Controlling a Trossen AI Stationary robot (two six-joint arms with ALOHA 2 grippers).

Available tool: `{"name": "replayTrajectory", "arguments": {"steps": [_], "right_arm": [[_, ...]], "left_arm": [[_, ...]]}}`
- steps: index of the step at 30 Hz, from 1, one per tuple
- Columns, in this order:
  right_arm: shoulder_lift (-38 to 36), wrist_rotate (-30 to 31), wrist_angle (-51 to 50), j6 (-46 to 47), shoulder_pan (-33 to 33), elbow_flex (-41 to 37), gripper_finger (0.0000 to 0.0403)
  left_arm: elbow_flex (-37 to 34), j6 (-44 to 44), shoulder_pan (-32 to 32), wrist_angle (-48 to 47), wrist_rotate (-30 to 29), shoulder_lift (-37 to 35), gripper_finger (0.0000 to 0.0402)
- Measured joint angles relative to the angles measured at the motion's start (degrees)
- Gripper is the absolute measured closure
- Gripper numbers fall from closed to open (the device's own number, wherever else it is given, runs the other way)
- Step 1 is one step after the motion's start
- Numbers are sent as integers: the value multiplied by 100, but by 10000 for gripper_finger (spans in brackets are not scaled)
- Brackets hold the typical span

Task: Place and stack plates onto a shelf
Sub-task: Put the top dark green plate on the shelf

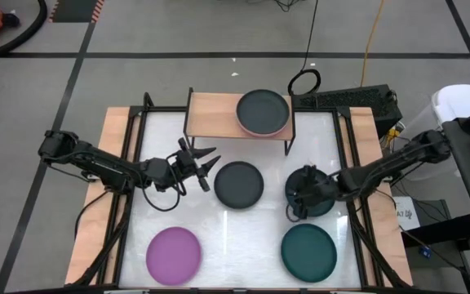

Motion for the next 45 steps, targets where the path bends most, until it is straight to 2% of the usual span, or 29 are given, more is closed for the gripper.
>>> {"name": "replayTrajectory", "arguments": {"steps": [9, 19, 23, 31, 34, 38, 43, 45], "right_arm": [[973, -54, -39, 753, 87, 0, 312], [1576, -260, -48, 939, -91, 4, 312], [1492, -361, -63, 939, -132, 2, 312], [787, -551, 15, 794, -144, 0, 312], [678, -805, -17, 978, -144, 12, 312], [830, -919, -654, 1057, -33, 565, 312], [1422, -349, -2190, 945, 93, 1595, 312], [1667, -386, -2410, 1053, 94, 1774, 312]], "left_arm": [[0, -171, 0, -9, 2, 0, 254], [0, -182, 0, -10, 2, 0, 254], [0, -183, 0, -84, 2, 0, 254], [-2, -237, 0, -177, 0, 0, 254], [-2, -280, 0, -186, 0, 0, 254], [-3, -292, 12, -188, -1, 0, 254], [-3, -315, 15, -184, -4, 0, 254], [-2, -331, 15, -184, -4, 2, 254]]}}
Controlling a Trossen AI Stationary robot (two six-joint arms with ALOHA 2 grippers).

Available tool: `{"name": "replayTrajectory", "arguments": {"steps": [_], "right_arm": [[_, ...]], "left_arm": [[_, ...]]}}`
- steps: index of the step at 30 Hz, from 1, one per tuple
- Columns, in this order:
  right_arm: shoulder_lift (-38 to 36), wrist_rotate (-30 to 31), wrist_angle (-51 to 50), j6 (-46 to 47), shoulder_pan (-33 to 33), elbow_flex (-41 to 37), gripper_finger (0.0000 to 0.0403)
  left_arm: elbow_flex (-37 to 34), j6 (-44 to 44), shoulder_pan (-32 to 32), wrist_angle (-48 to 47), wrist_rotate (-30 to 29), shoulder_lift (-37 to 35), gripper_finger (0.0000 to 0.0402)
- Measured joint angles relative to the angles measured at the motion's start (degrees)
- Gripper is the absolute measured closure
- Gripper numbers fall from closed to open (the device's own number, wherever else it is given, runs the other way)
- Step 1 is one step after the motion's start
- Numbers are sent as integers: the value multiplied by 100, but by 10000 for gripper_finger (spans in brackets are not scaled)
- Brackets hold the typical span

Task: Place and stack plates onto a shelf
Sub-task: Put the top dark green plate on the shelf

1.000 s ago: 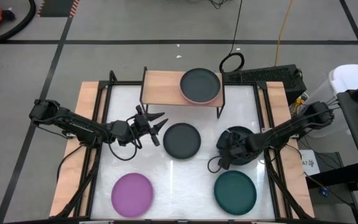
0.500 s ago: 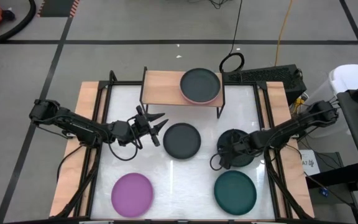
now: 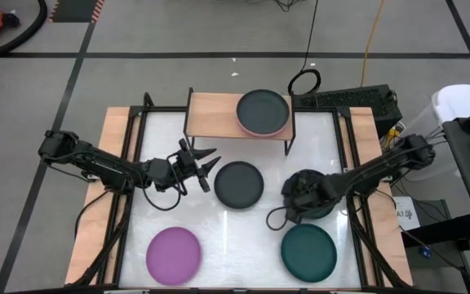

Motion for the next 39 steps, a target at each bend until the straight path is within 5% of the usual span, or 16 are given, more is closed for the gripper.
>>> {"name": "replayTrajectory", "arguments": {"steps": [14, 30, 39], "right_arm": [[1130, -411, 28, 581, -148, 21, 312], [799, -403, -1269, 634, -223, 644, 312], [834, -573, -746, 715, -278, 398, 312]], "left_arm": [[0, -285, 0, -358, 2, 0, 254], [0, -281, 0, -369, 0, 0, 254], [0, -436, 0, -397, 2, 0, 254]]}}
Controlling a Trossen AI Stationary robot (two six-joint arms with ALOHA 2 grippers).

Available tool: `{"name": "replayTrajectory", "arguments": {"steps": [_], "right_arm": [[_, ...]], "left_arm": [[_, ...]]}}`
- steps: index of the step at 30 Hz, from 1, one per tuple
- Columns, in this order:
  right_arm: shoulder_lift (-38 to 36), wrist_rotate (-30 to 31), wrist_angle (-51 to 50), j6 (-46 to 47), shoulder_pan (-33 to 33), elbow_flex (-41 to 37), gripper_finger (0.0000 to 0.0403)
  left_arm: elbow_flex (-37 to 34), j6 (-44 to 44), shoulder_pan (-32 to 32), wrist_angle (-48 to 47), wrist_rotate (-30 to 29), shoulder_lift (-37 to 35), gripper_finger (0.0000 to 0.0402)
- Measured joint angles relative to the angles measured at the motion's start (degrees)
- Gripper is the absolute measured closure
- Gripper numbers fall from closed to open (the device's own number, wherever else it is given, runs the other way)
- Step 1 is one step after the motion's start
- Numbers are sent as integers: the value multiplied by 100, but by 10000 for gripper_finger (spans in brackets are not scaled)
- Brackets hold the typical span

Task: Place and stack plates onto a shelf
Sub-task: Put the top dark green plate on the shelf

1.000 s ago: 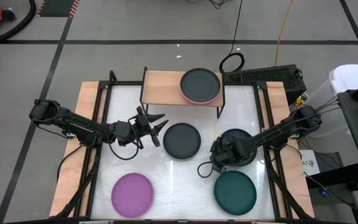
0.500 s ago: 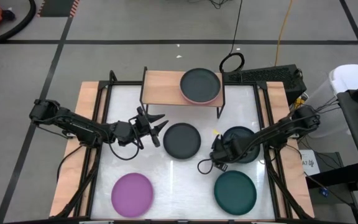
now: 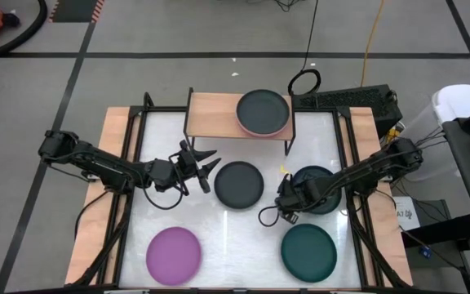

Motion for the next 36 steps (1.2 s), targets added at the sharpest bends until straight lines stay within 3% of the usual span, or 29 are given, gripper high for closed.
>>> {"name": "replayTrajectory", "arguments": {"steps": [15, 36], "right_arm": [[-5, -147, 505, -68, -190, -649, 312], [-11, -275, 712, -608, -188, -192, 312]], "left_arm": [[0, 17, 0, -20, -2, 0, 254], [0, 56, 0, -31, -4, 0, 254]]}}
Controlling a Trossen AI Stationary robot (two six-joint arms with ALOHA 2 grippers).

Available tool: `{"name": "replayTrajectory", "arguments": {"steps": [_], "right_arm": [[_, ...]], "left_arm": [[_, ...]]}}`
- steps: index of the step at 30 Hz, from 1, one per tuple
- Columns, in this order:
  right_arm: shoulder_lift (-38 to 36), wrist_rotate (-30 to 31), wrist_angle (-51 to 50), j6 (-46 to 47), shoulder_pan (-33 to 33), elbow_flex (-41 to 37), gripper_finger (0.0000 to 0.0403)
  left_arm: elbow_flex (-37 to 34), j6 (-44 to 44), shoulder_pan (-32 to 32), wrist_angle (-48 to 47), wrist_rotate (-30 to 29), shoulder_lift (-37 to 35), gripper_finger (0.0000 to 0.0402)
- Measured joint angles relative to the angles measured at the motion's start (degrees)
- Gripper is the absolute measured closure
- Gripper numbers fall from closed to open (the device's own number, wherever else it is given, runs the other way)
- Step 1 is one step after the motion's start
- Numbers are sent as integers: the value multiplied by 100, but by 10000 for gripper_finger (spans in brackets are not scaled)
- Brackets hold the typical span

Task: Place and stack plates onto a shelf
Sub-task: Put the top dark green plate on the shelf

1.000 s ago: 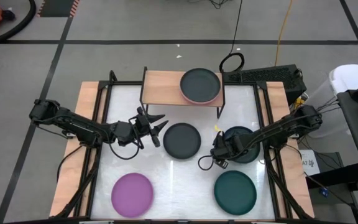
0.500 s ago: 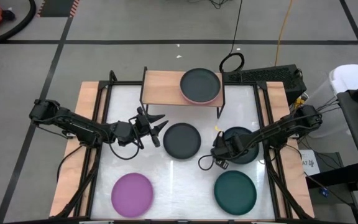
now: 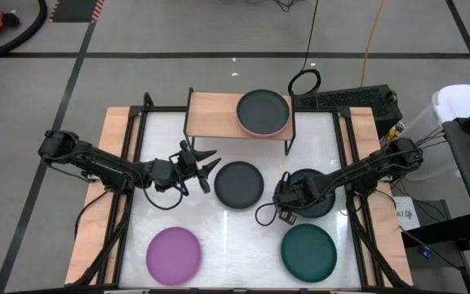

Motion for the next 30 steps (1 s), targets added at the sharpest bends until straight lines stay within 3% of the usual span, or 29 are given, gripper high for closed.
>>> {"name": "replayTrajectory", "arguments": {"steps": [19, 30], "right_arm": [[0, -20, 484, -4, 15, -428, 316], [-9, 83, 519, -603, 17, -524, 395]], "left_arm": [[0, -12, 0, 0, 0, 0, 254], [0, -27, 1, 0, 0, 0, 254]]}}
